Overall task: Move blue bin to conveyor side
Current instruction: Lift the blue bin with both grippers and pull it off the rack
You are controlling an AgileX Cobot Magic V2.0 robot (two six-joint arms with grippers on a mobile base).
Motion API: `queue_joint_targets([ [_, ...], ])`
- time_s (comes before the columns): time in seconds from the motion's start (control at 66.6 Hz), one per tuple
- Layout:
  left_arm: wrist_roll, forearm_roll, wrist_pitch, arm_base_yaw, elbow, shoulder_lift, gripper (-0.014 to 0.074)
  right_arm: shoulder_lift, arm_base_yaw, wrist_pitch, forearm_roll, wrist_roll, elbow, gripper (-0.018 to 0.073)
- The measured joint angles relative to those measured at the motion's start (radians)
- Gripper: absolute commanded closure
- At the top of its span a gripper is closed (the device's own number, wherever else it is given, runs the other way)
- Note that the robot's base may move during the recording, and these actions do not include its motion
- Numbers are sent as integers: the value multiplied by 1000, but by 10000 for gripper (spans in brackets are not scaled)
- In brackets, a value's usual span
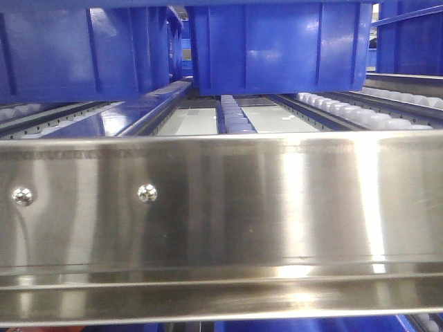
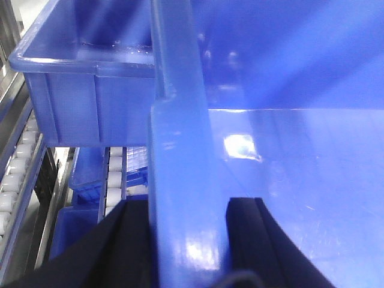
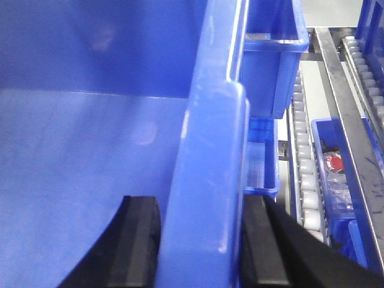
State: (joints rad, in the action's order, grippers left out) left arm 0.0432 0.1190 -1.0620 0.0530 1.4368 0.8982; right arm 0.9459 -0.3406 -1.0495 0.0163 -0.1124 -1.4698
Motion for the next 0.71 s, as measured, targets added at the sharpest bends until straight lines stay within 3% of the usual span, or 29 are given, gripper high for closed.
queue_joint_targets([
  [0.705,0,-4,4,0,-1,0,610,0,0,0,0,0,0,638],
])
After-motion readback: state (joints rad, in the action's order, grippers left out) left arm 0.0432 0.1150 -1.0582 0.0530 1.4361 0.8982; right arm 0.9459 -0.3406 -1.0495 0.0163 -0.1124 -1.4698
